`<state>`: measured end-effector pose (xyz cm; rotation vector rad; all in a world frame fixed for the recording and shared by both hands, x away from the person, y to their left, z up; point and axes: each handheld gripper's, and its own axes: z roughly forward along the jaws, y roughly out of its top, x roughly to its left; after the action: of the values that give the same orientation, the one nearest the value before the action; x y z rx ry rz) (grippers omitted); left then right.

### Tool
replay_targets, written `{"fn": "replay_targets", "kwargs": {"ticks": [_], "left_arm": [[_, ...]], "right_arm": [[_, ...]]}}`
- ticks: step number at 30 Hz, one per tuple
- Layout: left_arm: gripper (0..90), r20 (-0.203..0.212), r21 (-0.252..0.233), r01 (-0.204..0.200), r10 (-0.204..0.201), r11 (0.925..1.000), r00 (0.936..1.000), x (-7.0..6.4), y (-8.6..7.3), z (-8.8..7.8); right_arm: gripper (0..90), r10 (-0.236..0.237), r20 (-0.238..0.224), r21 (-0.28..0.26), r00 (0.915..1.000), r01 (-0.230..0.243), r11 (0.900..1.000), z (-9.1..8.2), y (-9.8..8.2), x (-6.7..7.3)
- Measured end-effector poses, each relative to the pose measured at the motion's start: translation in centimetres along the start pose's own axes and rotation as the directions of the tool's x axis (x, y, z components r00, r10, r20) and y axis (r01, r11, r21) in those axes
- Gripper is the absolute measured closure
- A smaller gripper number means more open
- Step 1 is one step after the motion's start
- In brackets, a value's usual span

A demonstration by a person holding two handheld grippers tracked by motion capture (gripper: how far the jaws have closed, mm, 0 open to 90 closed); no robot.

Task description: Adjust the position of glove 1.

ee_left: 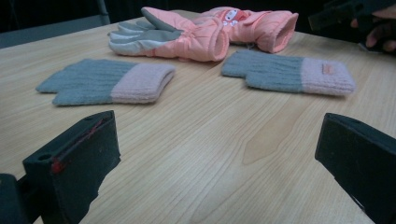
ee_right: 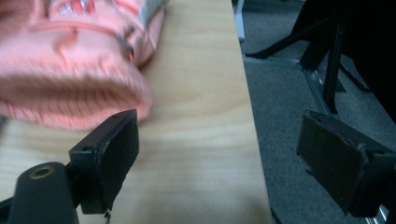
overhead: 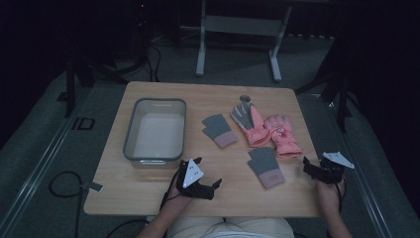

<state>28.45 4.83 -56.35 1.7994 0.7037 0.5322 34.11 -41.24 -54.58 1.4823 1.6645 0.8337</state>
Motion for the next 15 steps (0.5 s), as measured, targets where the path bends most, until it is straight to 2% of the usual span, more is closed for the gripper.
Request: {"fn": "replay_targets", "kwargs": {"ticks": [4, 8, 10, 13, 14, 15], "left_arm": [[2.1, 0.002, 0.000, 0.008, -0.008, 1.0000, 1.0000, 0.1, 0.0, 0.0], [3.5, 0.006, -0.013, 0.033, -0.033, 0.9994, 0.9994, 0.3, -0.1, -0.1], [3.8, 0.016, -0.019, 0.045, -0.045, 0.9988, 0.9989, 0.5, -0.1, -0.2], [4.2, 0.010, -0.028, 0.059, -0.058, 0.9979, 0.9983, 0.5, -0.2, -0.2], [4.2, 0.027, -0.028, 0.073, -0.072, 0.9969, 0.9970, 0.6, -0.2, -0.2], [4.2, 0.022, -0.029, 0.077, -0.077, 0.9966, 0.9968, 0.7, -0.2, -0.3]], "right_arm": [[13.3, 0.016, -0.003, -0.020, 0.9999, -0.016, 1.000, -0.4, 1.3, -0.2], [13.3, 0.030, -0.020, -0.023, 0.9994, -0.030, 0.999, -0.6, 2.1, -0.2], [13.3, 0.023, -0.032, -0.027, 0.9992, -0.024, 0.999, -0.6, 2.7, -0.1], [13.3, 0.007, -0.052, -0.030, 0.9986, -0.009, 1.000, -0.8, 3.5, 0.2], [13.2, -0.007, -0.066, -0.033, 0.9978, 0.005, 0.999, -1.0, 4.1, 0.4], [13.1, -0.017, -0.068, -0.037, 0.9976, 0.015, 0.999, -1.1, 4.5, 0.5]]}}
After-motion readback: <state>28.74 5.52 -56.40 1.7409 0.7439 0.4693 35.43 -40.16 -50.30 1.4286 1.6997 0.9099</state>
